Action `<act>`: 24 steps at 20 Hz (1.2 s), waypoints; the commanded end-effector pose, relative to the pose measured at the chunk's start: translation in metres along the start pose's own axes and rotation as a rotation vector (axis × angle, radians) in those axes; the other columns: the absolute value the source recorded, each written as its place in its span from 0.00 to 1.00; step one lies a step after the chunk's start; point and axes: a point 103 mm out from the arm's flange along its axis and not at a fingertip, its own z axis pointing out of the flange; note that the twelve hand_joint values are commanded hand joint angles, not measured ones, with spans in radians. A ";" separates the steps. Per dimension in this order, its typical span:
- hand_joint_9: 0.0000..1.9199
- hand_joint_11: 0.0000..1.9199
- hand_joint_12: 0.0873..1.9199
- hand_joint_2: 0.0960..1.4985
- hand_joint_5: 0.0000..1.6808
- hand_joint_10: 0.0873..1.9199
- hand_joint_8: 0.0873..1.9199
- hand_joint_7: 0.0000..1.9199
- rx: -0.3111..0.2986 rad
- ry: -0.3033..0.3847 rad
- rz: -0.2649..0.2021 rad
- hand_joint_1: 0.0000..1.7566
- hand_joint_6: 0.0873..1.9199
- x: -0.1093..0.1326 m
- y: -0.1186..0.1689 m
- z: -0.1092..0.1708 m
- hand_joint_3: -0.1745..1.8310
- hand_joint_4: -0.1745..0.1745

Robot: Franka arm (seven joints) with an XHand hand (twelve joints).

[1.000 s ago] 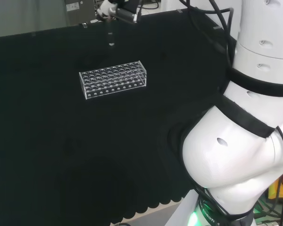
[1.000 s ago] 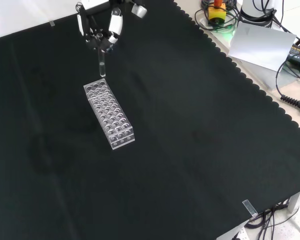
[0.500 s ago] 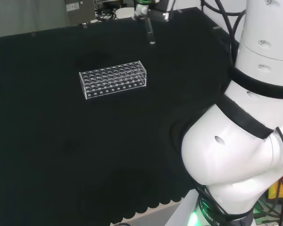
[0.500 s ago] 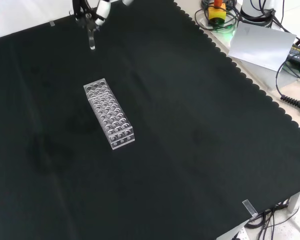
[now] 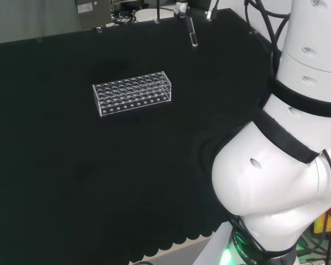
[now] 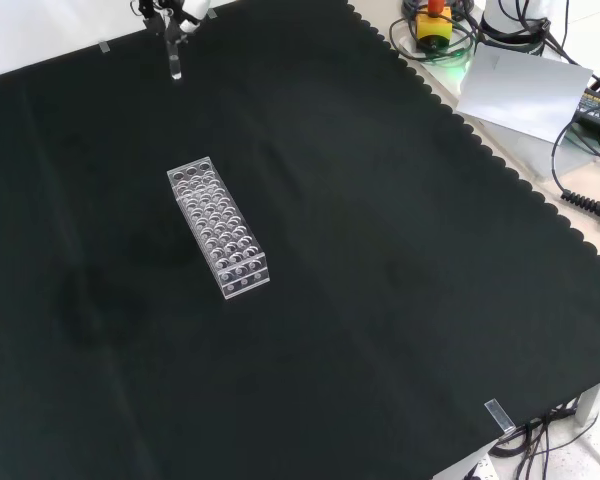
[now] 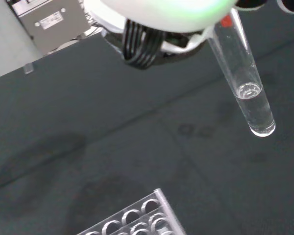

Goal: Shake the test tube.

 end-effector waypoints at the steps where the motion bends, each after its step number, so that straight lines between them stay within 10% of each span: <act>1: 0.89 0.70 0.41 0.40 0.83 0.15 0.15 0.95 0.044 0.051 -0.120 0.70 0.18 0.061 -0.012 0.017 0.38 0.00; 12: 0.89 0.70 0.41 0.40 0.83 0.15 0.15 0.95 0.166 0.199 -0.374 0.70 0.18 0.191 -0.065 0.044 0.38 0.00; 24: 0.89 0.70 0.41 0.40 0.83 0.15 0.15 0.95 0.147 0.185 -0.363 0.70 0.18 0.184 -0.057 0.039 0.38 0.00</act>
